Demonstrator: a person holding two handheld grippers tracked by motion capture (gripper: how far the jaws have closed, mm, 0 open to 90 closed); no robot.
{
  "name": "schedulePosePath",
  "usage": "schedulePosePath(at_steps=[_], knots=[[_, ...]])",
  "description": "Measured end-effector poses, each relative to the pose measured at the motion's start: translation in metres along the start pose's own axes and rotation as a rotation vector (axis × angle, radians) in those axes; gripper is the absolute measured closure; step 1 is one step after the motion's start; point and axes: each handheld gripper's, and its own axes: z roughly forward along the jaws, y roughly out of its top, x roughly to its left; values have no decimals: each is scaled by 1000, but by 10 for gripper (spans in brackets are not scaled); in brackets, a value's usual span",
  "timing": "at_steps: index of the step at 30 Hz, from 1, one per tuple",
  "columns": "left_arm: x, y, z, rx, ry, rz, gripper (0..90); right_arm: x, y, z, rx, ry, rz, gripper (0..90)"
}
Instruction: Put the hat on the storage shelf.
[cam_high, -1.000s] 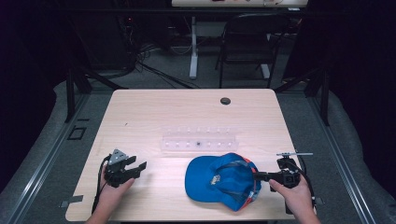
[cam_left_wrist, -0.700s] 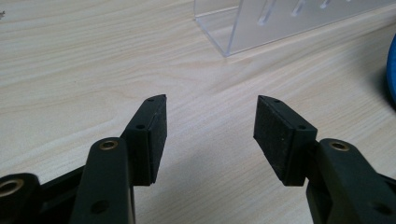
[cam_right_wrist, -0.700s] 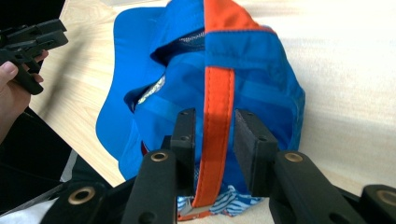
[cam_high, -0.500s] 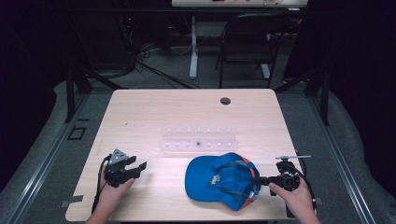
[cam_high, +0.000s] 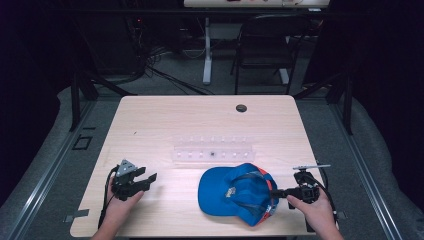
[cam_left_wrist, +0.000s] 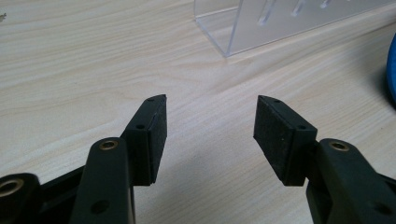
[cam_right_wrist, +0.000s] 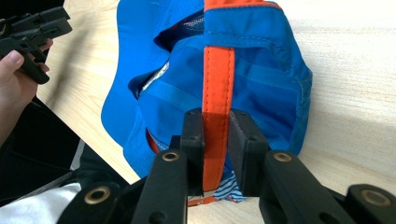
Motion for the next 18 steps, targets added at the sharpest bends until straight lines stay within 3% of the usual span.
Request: schedulePosePath(at_steps=[4,6,18], knots=[[0,0,0,0,-1,7,450,1,1,-1,-4,-2,10,779],[0,0,0,1,0,8,449,2,3,-4,15,10,16,780],[0,0,0,0,0,8,450,9,16,-19,10,59,38,782]])
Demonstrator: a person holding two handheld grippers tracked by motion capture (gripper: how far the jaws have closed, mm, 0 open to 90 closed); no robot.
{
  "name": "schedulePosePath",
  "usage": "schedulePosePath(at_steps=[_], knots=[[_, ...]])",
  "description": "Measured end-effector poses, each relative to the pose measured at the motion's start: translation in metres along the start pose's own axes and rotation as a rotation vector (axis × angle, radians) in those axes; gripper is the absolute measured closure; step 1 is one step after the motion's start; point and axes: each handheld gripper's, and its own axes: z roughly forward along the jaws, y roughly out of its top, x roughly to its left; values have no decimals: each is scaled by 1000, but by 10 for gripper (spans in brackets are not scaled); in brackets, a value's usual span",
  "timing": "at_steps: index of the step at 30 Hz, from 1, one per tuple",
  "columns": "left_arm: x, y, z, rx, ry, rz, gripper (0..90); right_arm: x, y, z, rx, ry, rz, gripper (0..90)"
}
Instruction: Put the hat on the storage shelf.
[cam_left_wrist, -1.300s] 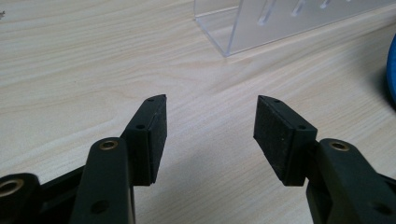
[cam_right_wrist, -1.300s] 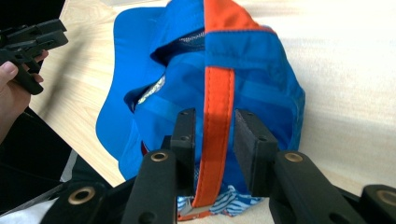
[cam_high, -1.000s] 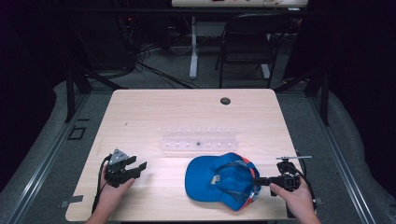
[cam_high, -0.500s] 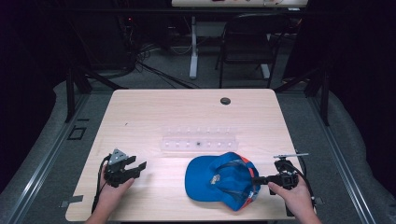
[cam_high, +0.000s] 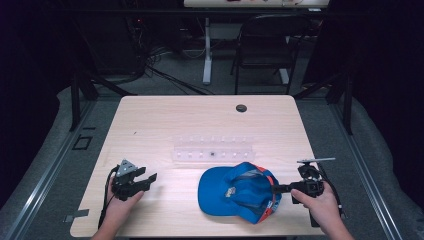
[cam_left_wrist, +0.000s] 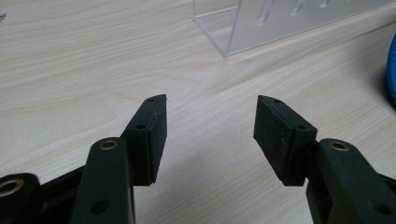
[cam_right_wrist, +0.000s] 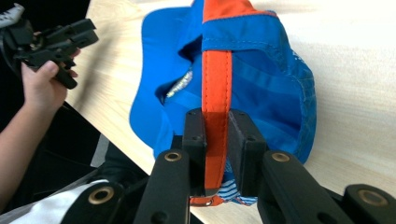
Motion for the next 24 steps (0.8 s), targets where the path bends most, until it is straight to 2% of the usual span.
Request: schedulePosePath(at_steps=[11,12,16,21,24], knots=[[-1,0,-1,6,0,5,450,12,15,-14,0,55,-7,784],[0,0,0,9,-2,5,450,12,17,-15,5,81,-2,784],[-1,0,0,11,-2,4,451,14,20,-16,0,107,13,784],[-2,0,1,3,-2,-1,451,18,26,-18,-4,166,37,785],[-2,0,1,3,-4,4,451,22,30,-20,-13,182,35,785]])
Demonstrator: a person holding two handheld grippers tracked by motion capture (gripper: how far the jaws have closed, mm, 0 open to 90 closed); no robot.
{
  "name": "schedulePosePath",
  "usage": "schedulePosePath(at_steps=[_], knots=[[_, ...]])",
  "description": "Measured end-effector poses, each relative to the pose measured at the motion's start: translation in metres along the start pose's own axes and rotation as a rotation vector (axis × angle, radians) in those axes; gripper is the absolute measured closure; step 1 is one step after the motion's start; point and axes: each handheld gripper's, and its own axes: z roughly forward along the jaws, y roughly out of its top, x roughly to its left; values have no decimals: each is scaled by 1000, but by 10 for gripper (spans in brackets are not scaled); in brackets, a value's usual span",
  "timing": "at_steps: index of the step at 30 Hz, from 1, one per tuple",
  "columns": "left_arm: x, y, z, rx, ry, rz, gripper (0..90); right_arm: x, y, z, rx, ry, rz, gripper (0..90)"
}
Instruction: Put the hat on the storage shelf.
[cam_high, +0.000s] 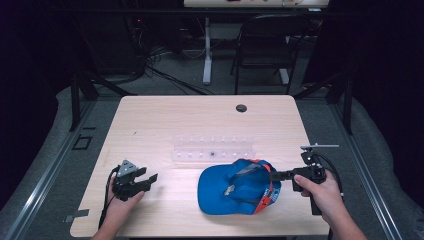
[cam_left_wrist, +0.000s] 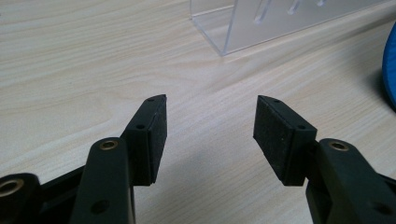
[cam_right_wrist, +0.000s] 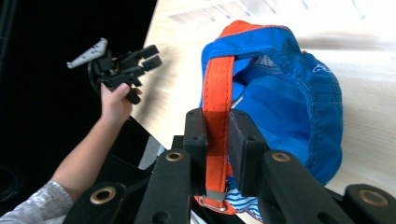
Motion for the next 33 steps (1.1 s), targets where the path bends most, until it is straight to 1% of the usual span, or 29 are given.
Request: schedulePosePath(at_steps=[1,3,4,6,8,14,15,16,17,19,20,22,24,25,27,28,30,31,32,33], knots=[[0,0,0,0,0,1,451,0,1,0,3,20,-5,784],[0,0,0,0,0,-3,451,3,3,1,-2,22,-4,784],[0,0,0,3,0,-1,451,6,6,2,-3,36,-10,785],[0,0,0,2,1,-1,450,9,8,3,-5,47,-9,785],[0,0,0,3,1,-1,451,12,11,4,4,39,-18,785],[0,0,0,3,-1,1,451,25,20,4,18,28,-23,785],[0,0,0,3,-1,1,450,25,20,4,18,28,-23,785],[0,0,0,3,-1,0,450,31,24,3,28,16,-26,784],[0,0,0,3,-1,0,450,31,24,3,28,16,-26,784],[0,0,0,2,-1,1,450,37,28,2,37,8,-30,784],[0,0,0,2,-2,0,450,44,33,0,45,10,-34,784],[0,0,0,2,0,-2,451,49,36,-1,50,15,-39,784],[0,0,0,2,0,-2,451,52,38,-1,52,16,-34,784],[0,0,0,2,-2,1,451,59,41,-2,59,16,-40,784],[0,0,0,2,-2,2,450,62,43,-1,58,16,-42,784],[0,0,0,0,-2,-2,451,67,46,-2,67,29,-40,784],[0,0,0,0,-1,4,451,71,48,-2,66,49,-37,784],[0,0,0,0,-1,4,451,71,48,-2,66,49,-37,784],[0,0,0,0,-3,3,451,77,52,-2,62,73,-35,784],[0,0,0,0,-3,3,451,77,52,-2,62,73,-35,784]])
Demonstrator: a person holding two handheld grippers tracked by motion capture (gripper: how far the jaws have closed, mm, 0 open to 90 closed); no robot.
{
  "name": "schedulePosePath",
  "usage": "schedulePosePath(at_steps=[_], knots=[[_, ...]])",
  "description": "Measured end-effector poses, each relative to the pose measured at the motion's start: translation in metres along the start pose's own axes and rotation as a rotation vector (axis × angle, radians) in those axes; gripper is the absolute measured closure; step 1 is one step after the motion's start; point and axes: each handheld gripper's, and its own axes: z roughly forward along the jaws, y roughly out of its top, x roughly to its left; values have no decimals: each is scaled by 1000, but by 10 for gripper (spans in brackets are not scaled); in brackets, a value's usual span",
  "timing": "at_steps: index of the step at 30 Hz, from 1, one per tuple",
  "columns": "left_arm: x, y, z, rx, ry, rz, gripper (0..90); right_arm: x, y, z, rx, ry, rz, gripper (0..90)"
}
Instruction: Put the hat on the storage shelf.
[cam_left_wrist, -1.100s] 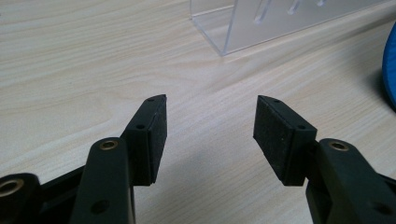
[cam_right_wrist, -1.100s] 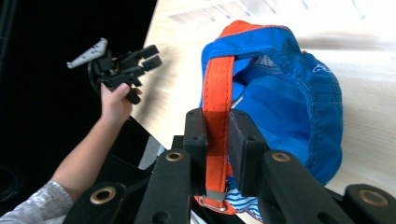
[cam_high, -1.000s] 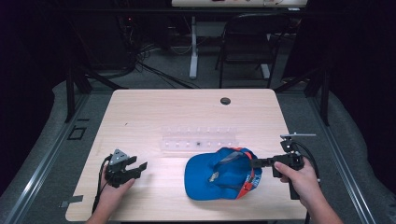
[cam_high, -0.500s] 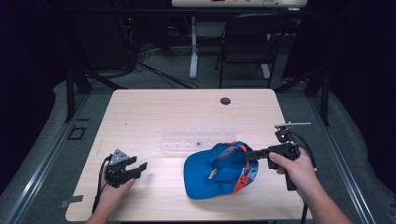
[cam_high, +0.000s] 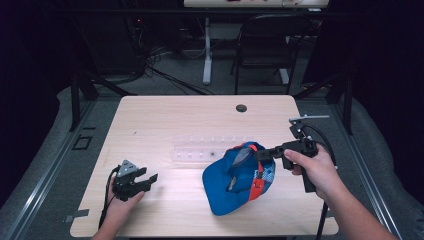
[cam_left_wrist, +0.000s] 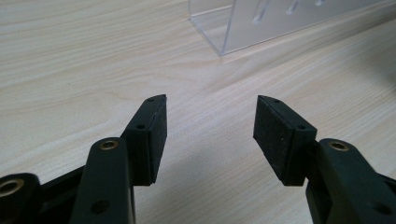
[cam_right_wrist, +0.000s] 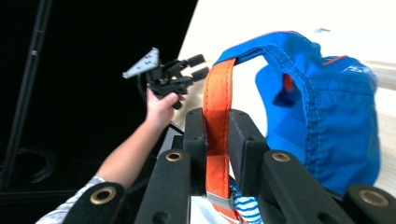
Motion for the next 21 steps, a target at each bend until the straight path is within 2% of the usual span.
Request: schedulePosePath(at_steps=[1,4,7,13,15,21], knots=[[0,0,0,2,-2,0,451,4,2,0,-4,24,-2,785],[0,0,-1,-1,-3,0,451,6,4,0,-11,42,-1,784],[-1,0,-1,0,-3,1,451,9,7,1,-23,85,7,785],[-1,1,0,2,-2,2,451,14,9,0,-34,134,11,785],[-1,1,0,1,-2,5,451,15,9,-1,-36,137,15,785],[-7,2,0,-5,0,27,450,27,15,-8,-79,177,4,785]])
